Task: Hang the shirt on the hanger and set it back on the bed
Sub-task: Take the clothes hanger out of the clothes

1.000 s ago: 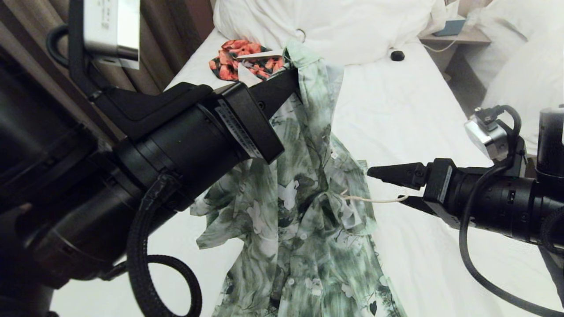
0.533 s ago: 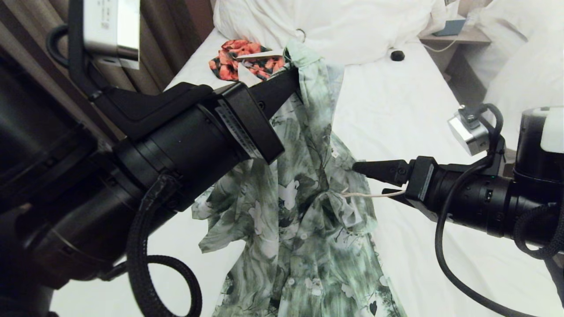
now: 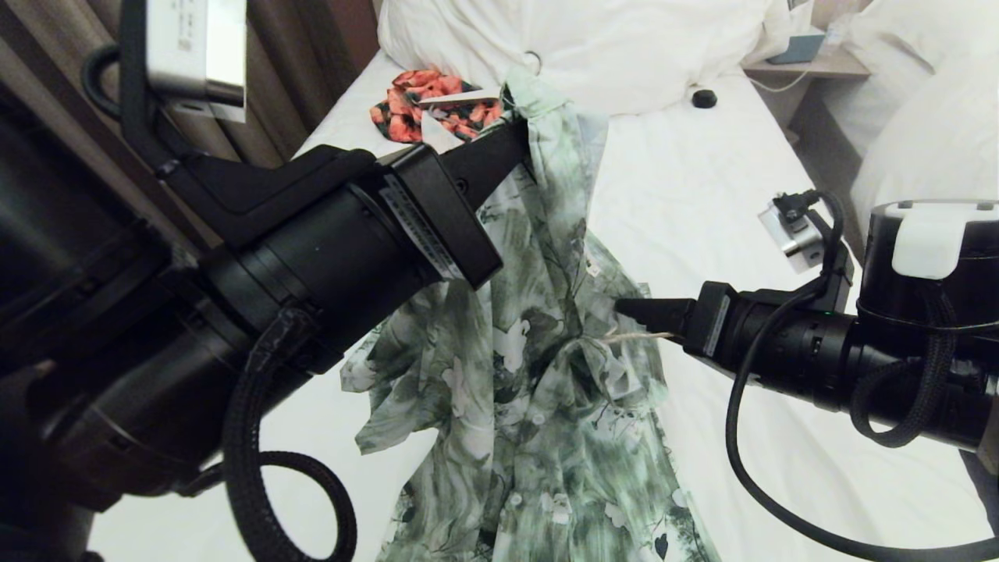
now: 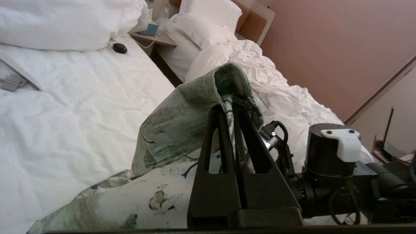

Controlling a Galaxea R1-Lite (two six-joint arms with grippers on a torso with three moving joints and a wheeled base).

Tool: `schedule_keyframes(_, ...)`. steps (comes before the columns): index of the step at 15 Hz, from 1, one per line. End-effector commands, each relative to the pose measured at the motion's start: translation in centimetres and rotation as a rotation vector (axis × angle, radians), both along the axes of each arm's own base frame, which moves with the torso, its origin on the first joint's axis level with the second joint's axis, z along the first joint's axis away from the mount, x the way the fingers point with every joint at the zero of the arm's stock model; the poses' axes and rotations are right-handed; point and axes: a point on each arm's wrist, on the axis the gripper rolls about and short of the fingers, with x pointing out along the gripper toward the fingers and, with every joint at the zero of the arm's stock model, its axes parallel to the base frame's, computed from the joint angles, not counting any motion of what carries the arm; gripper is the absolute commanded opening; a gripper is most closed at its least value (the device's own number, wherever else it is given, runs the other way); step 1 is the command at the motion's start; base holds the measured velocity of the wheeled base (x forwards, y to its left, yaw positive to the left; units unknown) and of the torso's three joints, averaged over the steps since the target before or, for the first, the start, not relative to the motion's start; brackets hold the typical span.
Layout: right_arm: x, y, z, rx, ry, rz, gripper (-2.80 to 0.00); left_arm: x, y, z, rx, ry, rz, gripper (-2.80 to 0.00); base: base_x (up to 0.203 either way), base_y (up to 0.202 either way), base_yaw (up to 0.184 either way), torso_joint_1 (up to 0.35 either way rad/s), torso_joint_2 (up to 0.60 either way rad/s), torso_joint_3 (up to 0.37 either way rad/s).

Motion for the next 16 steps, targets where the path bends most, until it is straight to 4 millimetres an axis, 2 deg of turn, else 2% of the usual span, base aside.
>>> schedule_keyframes(1, 0.1, 0.1, -0.1, -0.006, -0.002, 0.003, -2.80, 0.0, 0.0, 0.1, -0.012, 0.004, -0.005, -2.80, 0.000, 0.000, 0.000, 0.000, 0.00, 0.000)
schedule_keyframes(5, -0.2, -0.1, 1.1, 0.014, -0.045, 0.004, -2.80, 0.0, 0.0, 0.0, -0.012, 0.007, -0.007, -2.80, 0.000, 0.000, 0.000, 0.000, 0.00, 0.000)
schedule_keyframes(9, -1.1, -0.8, 4.3, 0.078, -0.135, 0.000, -2.80, 0.1, -0.1, -0.2, -0.003, 0.010, -0.006, -2.80, 0.000, 0.000, 0.000, 0.000, 0.00, 0.000)
schedule_keyframes(12, -0.9, -0.9, 5.1, 0.078, -0.171, -0.004, -2.80, -0.6, -0.2, 0.0, 0.001, 0.006, -0.027, -2.80, 0.000, 0.000, 0.000, 0.000, 0.00, 0.000)
schedule_keyframes(16, -0.9, -0.9, 6.2, 0.065, -0.215, -0.004, -2.80, -1.0, -0.6, -1.0, 0.104, 0.061, -0.061, -2.80, 0.000, 0.000, 0.000, 0.000, 0.00, 0.000)
